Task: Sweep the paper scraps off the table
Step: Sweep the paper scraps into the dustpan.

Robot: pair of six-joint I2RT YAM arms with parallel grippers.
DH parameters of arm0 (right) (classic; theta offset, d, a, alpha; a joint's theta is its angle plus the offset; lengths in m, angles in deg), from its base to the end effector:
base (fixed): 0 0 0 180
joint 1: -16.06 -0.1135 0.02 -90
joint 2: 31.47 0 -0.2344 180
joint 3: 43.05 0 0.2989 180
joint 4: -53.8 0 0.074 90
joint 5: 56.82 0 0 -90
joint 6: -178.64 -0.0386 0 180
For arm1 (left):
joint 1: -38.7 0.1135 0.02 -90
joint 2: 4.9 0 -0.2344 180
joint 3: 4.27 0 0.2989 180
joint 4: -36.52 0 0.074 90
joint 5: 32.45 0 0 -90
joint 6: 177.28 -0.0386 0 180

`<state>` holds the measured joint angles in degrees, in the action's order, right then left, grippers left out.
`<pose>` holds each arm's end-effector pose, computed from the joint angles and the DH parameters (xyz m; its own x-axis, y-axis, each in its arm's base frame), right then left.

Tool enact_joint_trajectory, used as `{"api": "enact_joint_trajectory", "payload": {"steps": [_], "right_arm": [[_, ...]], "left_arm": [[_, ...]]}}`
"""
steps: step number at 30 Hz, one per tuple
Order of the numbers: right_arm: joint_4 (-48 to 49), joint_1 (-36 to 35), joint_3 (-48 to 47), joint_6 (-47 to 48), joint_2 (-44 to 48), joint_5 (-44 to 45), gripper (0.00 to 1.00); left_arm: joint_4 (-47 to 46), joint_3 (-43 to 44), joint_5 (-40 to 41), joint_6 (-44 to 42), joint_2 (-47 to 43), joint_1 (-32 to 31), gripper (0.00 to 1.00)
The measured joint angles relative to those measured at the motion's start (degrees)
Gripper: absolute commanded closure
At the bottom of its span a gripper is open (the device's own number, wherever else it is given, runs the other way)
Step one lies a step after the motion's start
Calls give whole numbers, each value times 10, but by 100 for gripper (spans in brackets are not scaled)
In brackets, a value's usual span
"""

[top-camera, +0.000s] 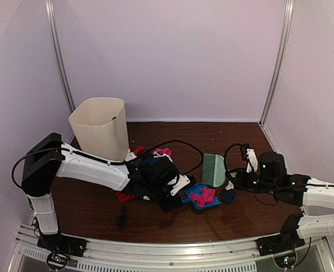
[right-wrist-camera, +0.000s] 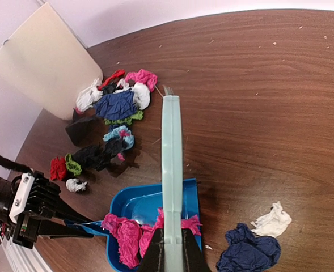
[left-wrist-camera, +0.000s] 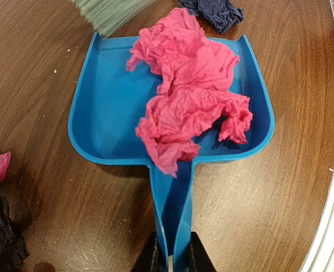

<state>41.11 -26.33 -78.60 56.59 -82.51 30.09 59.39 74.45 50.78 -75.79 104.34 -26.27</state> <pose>0.1905 0.1767 0.1628 -0.6715 0.1045 -0.7336 -0.4152 0.7669 0.4893 0.1743 -0.3840 0.0928 -0.5180 0.6417 -0.5656 0.8432 0.4942 -0.2115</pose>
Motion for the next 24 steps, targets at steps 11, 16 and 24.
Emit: {"api": "enact_joint_trajectory", "payload": {"steps": [11,16,24], "right_arm": [[-138,0,-27,-55,79,195,100],[-202,0,-32,-95,68,272,100],[-229,0,-32,-103,43,284,100]], "left_arm": [[-10,-4,-14,-8,1,0,100],[-9,-4,-25,-11,7,0,100],[-10,-3,-41,-12,13,0,100]]}}
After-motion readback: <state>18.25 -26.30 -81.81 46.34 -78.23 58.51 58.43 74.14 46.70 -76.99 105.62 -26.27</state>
